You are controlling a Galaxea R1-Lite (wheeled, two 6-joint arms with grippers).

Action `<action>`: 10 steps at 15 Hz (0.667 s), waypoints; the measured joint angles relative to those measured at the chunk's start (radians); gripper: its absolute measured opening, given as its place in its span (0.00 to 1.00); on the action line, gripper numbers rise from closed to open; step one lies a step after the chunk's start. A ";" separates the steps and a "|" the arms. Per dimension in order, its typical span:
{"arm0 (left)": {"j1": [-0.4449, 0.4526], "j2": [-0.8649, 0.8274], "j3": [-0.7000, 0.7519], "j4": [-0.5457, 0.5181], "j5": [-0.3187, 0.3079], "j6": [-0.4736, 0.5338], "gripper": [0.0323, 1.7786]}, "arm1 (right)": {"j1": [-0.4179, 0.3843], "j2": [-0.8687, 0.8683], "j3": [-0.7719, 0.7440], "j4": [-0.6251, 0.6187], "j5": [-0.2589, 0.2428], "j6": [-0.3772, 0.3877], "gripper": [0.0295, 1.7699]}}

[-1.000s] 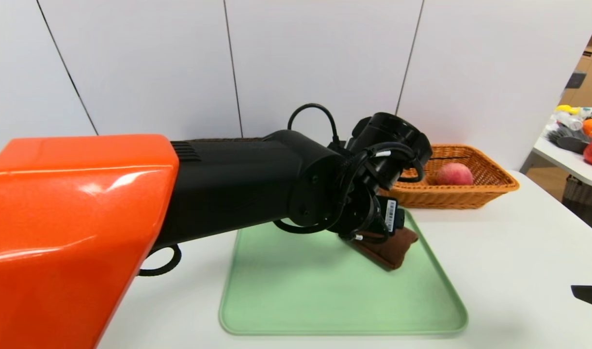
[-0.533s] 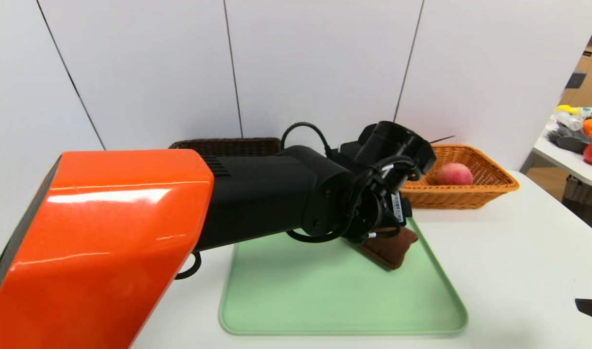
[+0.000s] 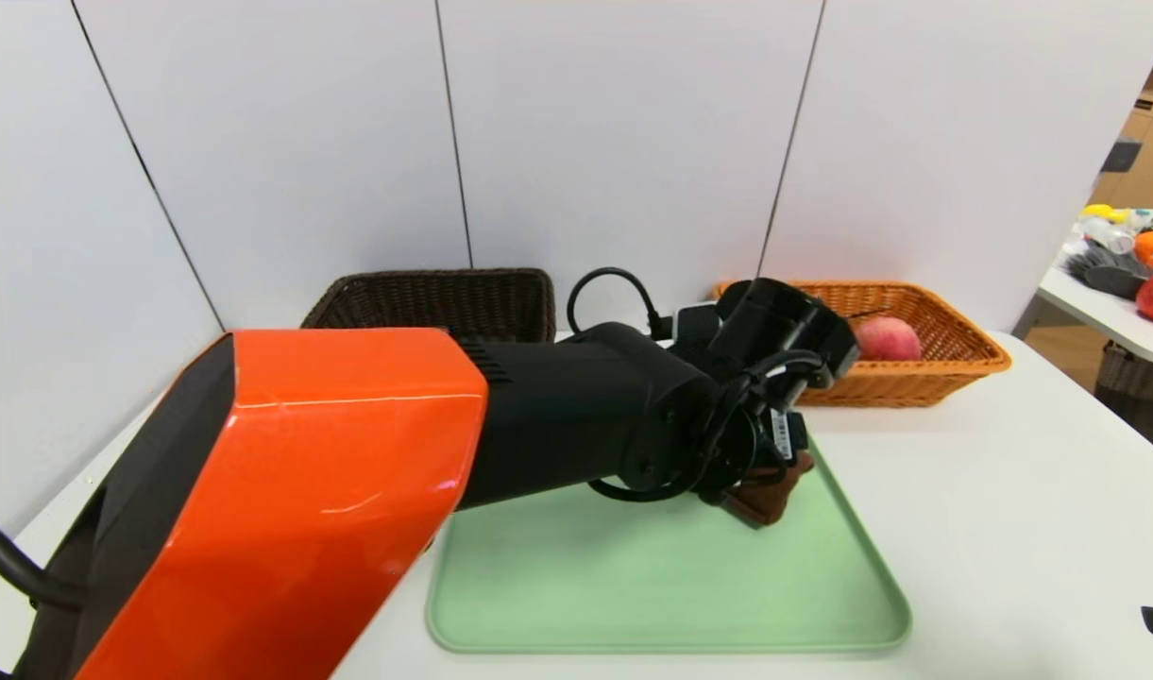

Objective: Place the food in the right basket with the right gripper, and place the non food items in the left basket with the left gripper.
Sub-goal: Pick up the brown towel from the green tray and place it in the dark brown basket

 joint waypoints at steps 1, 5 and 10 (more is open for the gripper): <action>-0.001 0.007 0.000 -0.010 0.001 0.000 0.95 | 0.000 -0.009 0.002 0.000 0.000 0.000 0.96; -0.002 0.029 0.000 -0.054 0.013 0.000 0.95 | 0.000 -0.039 0.019 0.001 0.000 -0.001 0.96; 0.001 0.061 -0.004 -0.065 0.014 0.002 0.95 | 0.000 -0.067 0.043 0.001 0.002 -0.003 0.96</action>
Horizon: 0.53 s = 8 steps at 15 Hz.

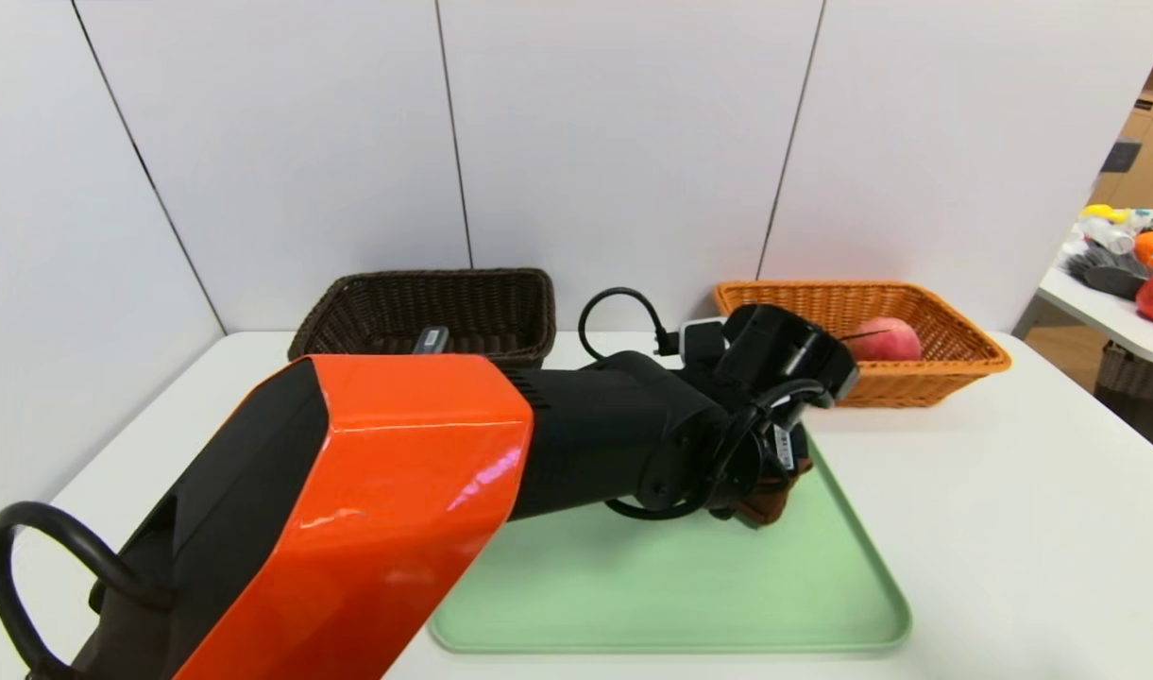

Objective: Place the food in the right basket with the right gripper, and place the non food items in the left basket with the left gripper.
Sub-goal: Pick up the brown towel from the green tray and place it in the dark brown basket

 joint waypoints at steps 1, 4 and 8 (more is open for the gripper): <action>0.000 0.006 -0.007 -0.004 0.000 0.001 0.95 | 0.000 -0.003 0.003 0.000 0.000 0.000 0.96; -0.001 0.018 -0.013 -0.014 0.000 0.006 0.95 | 0.004 -0.016 0.029 0.000 0.000 -0.002 0.96; -0.002 0.028 -0.014 -0.027 0.000 0.037 0.95 | 0.007 -0.021 0.044 -0.002 0.000 -0.002 0.96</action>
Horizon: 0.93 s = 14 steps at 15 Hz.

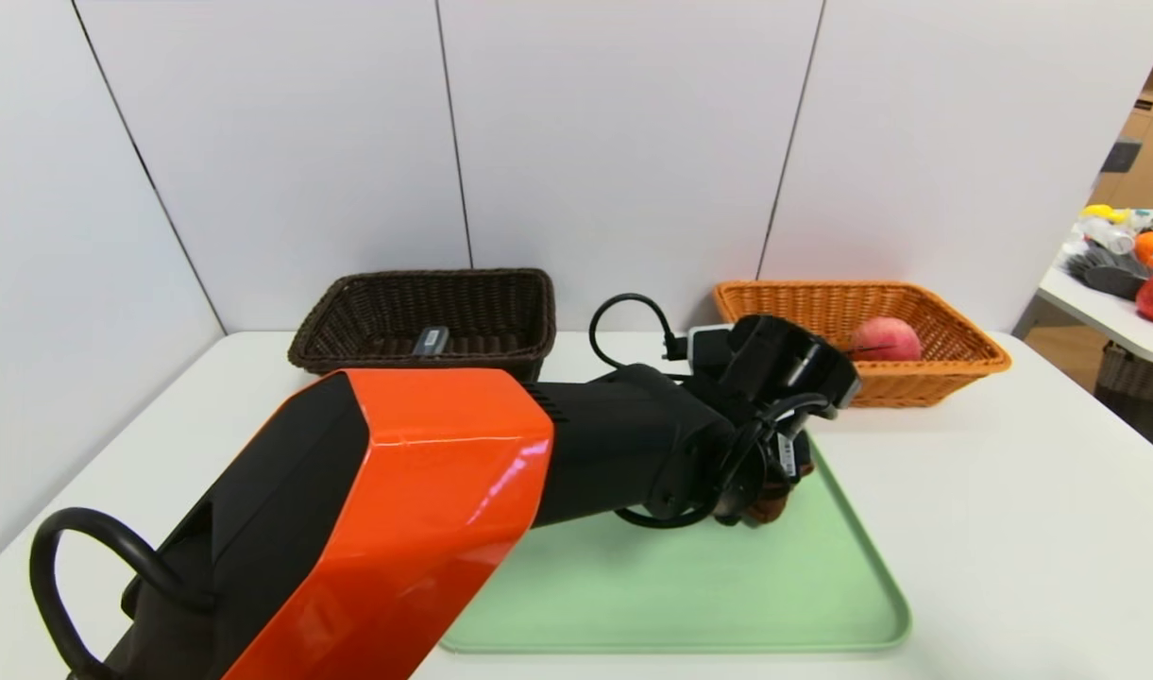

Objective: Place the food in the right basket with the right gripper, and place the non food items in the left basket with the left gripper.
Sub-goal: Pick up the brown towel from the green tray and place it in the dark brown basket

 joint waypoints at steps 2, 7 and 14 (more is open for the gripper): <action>-0.001 0.010 0.000 0.001 0.000 0.001 0.95 | 0.000 0.000 0.000 0.000 0.000 0.000 0.96; -0.001 0.034 0.000 -0.002 0.000 0.003 0.95 | 0.000 0.000 0.000 0.000 0.001 0.002 0.96; 0.000 0.045 0.001 0.004 0.000 0.000 0.80 | 0.000 0.007 0.002 0.000 0.001 0.005 0.96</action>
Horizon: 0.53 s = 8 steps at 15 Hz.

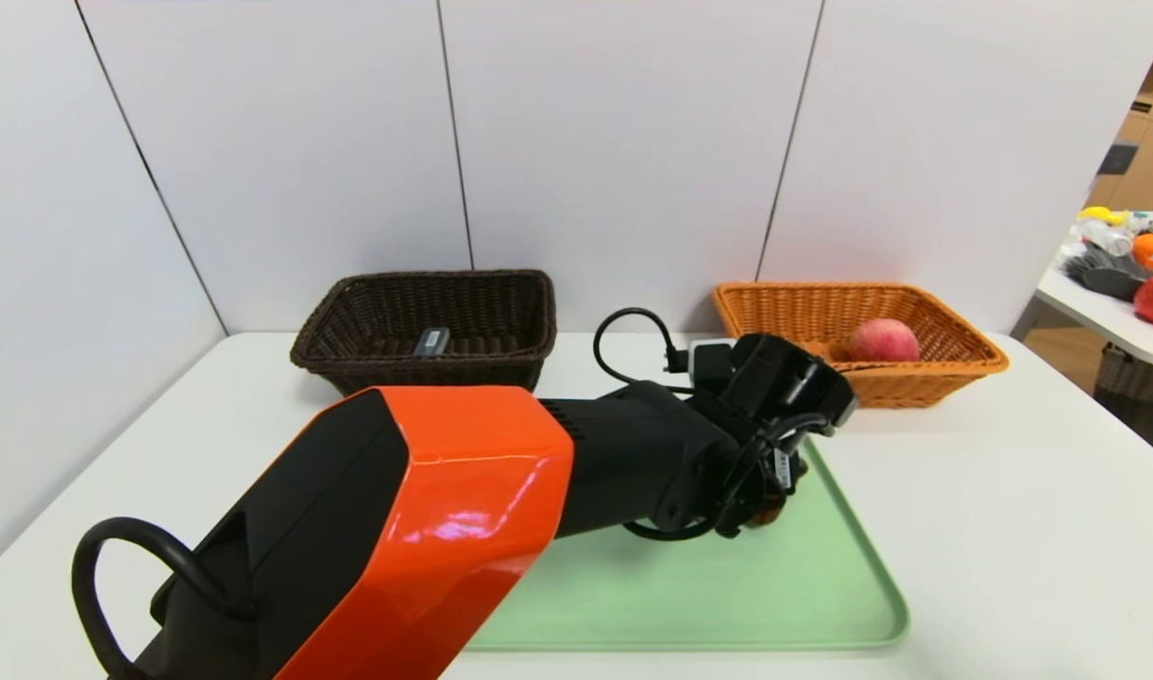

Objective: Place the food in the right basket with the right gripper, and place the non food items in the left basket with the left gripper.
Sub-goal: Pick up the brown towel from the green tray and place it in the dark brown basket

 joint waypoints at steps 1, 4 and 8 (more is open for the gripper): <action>0.000 0.000 0.000 -0.002 0.000 -0.001 0.73 | 0.000 0.002 0.000 -0.001 0.000 0.000 0.96; -0.001 -0.002 0.000 -0.003 -0.001 -0.001 0.56 | 0.000 0.005 0.000 0.000 0.000 0.000 0.96; -0.002 -0.014 0.001 0.006 -0.003 -0.001 0.42 | 0.000 0.005 0.000 0.000 0.000 0.000 0.96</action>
